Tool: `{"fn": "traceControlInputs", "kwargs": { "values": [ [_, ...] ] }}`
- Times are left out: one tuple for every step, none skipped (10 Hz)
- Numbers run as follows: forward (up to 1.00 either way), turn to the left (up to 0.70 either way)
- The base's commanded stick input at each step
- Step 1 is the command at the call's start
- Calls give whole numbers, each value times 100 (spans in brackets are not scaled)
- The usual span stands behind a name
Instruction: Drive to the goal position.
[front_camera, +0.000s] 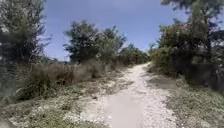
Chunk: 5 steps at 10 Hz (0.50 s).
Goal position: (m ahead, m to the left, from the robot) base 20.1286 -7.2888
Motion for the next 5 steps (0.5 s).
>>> {"fn": "traceControlInputs", "kwargs": {
  "values": [
    [50,-46],
    [50,-10],
    [50,0],
    [50,0],
    [50,0]
  ]
}}
